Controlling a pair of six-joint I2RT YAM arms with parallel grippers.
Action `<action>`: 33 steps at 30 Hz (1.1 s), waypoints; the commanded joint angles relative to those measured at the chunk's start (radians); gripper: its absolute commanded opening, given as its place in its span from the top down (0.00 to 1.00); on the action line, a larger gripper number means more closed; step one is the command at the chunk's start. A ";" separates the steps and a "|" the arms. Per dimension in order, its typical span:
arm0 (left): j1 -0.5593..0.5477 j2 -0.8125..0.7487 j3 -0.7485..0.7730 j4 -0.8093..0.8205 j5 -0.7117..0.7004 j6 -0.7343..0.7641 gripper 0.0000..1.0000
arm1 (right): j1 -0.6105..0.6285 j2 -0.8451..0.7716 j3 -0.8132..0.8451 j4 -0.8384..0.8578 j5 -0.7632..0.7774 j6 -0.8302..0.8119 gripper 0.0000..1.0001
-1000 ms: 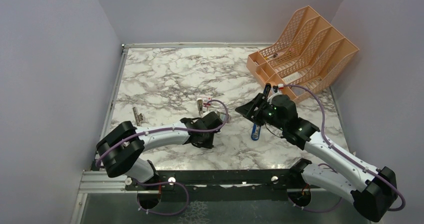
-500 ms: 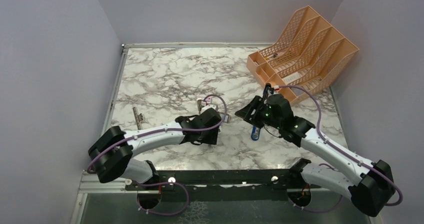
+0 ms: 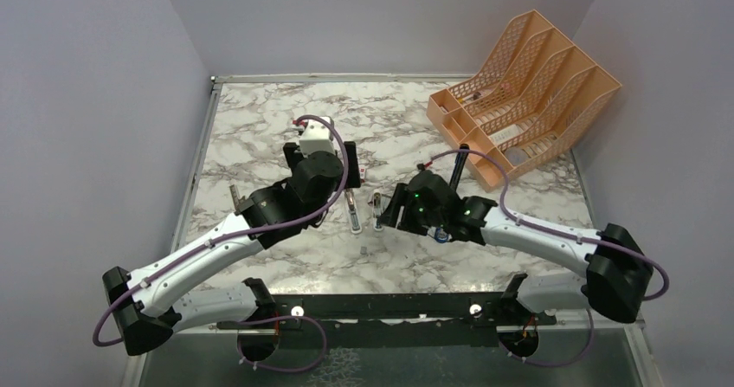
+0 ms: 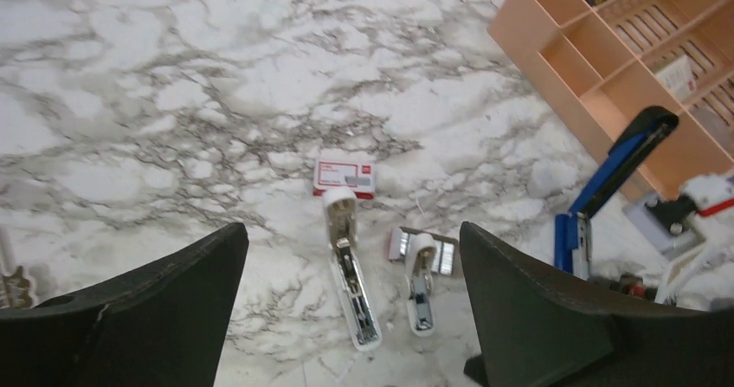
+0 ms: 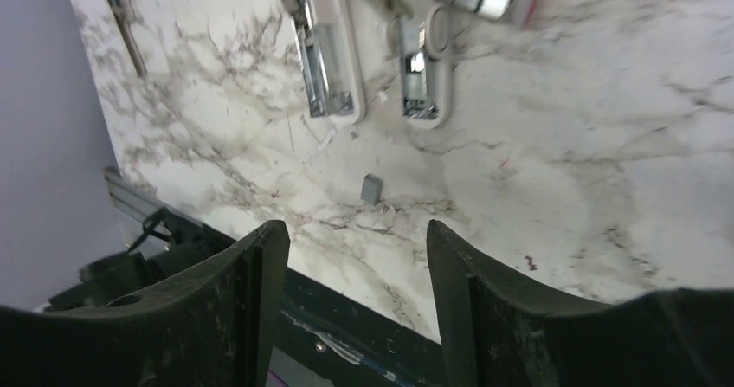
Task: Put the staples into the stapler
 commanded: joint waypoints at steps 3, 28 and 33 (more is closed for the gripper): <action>0.004 -0.005 -0.009 0.031 -0.204 0.122 0.04 | 0.182 0.188 0.115 -0.096 0.167 0.101 0.34; 0.004 -0.052 -0.075 -0.052 -0.468 0.002 0.04 | 0.360 0.640 0.491 -0.384 0.398 0.171 0.48; 0.005 -0.046 -0.071 -0.063 -0.477 -0.003 0.05 | 0.361 0.673 0.517 -0.380 0.401 0.146 0.53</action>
